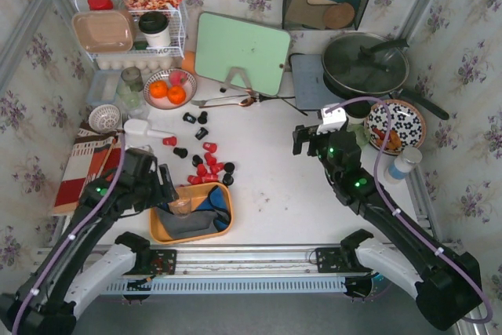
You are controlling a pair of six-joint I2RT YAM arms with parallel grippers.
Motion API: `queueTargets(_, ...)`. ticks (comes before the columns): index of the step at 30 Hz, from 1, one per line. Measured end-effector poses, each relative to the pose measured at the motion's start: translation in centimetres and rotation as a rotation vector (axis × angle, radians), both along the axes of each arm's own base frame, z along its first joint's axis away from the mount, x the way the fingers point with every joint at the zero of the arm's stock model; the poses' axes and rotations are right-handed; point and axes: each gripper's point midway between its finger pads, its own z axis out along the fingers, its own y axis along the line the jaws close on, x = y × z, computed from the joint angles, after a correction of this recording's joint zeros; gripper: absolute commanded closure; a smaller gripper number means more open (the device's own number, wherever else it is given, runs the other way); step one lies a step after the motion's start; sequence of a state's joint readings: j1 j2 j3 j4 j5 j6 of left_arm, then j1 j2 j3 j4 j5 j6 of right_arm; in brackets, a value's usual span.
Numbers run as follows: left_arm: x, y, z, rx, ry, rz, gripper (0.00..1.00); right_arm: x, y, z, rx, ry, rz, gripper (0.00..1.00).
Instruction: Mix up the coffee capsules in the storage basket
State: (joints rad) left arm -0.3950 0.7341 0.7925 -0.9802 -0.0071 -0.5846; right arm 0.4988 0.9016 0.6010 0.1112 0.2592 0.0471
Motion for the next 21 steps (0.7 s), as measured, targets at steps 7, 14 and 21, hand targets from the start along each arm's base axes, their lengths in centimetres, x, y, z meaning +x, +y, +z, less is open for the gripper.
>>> queueTargets(7,-0.3,0.1,-3.5,0.101,0.095,0.018,0.43,-1.4,0.7,0.5,0.064,0.003,0.046,0.0)
queueTargets(14,1.8,0.7,-4.2,0.165,0.057,0.061,0.57,-2.6,0.9,-0.3,0.114,0.031,0.071,0.0)
queueTargets(21,2.6,0.7,-4.9,0.186,0.048,0.072,0.7,-3.4,1.0,-1.8,0.121,0.084,0.082,0.0)
